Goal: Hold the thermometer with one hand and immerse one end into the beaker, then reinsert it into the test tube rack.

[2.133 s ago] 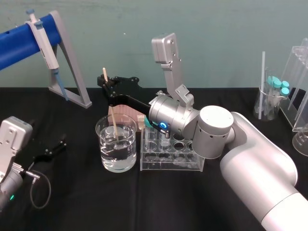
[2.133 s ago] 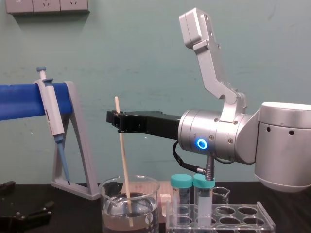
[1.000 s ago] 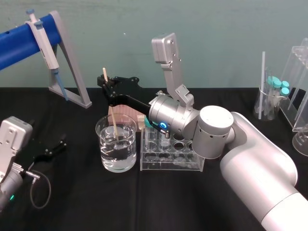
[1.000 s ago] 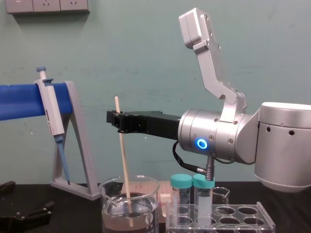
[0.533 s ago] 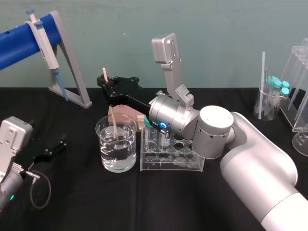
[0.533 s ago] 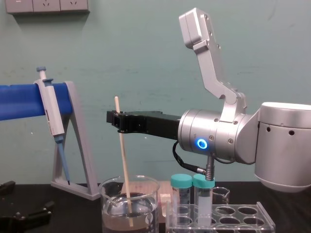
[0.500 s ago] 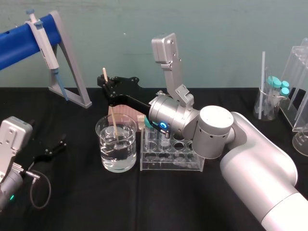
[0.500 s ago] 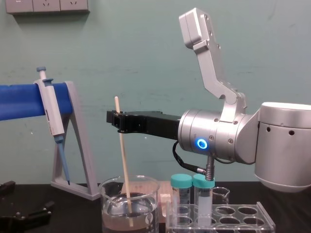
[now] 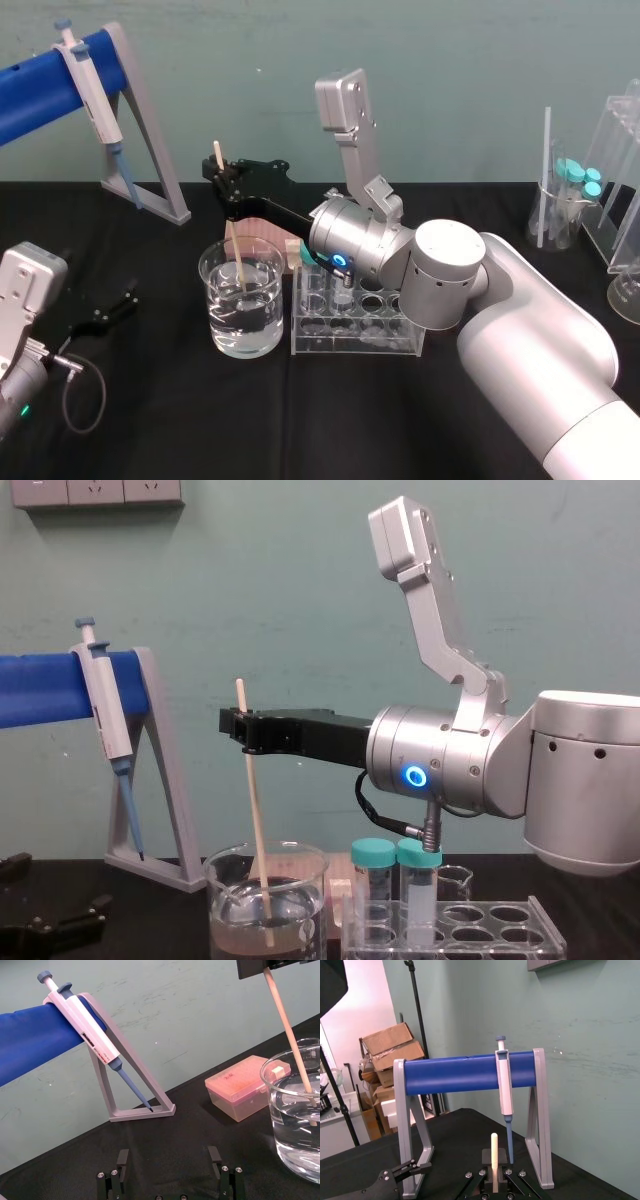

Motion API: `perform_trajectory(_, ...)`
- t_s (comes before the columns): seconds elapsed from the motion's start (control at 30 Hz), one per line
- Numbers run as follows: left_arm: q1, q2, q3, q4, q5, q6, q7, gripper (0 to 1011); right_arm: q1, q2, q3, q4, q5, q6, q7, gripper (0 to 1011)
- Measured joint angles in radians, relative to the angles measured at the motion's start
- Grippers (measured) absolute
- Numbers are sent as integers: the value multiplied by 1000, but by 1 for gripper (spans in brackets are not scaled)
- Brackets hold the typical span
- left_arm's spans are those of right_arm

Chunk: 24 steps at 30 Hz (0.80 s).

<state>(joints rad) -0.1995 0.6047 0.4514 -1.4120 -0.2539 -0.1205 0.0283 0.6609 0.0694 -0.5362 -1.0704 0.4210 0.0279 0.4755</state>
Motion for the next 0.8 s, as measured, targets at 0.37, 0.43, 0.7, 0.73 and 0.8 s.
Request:
perform_trajectory(0.37,0,0,0,0,0,0,0,1004,0,0,0,0,0,0,0,53)
perform_trajectory(0.43,0,0,0,0,0,0,0,1004,0,0,0,0,0,0,0,53)
perform_trajectory(0.7,0,0,0,0,0,0,0,1004,0,-3,3,1,3,-3,2,53)
perform_trajectory(0.73,0,0,0,0,0,0,0,1004,0,-4,6,-1,4,-6,3,53)
perform_trajectory(0.8,0,0,0,0,0,0,0,1004,-1,-4,8,-6,6,-10,4,53)
